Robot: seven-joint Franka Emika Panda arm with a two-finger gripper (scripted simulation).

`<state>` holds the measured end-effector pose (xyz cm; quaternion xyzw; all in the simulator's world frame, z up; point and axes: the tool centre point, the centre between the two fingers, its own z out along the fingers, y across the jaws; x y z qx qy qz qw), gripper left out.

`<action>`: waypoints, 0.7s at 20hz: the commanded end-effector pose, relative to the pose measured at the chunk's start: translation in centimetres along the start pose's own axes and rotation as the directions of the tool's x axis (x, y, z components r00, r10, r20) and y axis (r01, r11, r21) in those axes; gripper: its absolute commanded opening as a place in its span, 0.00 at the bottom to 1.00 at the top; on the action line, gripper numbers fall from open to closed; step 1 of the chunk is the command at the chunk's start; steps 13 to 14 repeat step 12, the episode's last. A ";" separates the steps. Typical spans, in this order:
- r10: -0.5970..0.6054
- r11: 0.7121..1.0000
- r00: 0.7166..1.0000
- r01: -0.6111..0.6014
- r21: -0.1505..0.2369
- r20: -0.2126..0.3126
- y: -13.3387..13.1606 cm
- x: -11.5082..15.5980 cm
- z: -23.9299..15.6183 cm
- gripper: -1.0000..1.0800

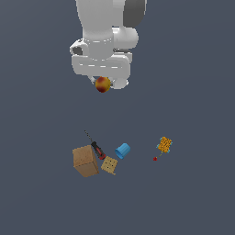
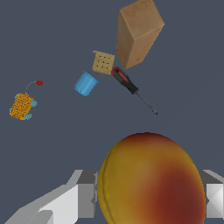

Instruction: Pick up a designated object from a clutter of objects.

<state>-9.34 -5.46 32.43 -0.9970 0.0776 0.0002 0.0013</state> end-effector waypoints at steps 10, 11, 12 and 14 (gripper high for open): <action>0.000 1.000 1.000 0.000 -0.002 -0.001 2.5 -2.3 -3.9 0.00; 0.000 1.000 1.000 0.000 -0.002 -0.001 2.6 -2.3 -4.0 0.00; 0.000 1.000 1.000 0.000 -0.002 -0.001 2.6 -2.3 -4.0 0.00; 0.000 1.000 1.000 0.000 -0.002 -0.001 2.6 -2.3 -4.0 0.00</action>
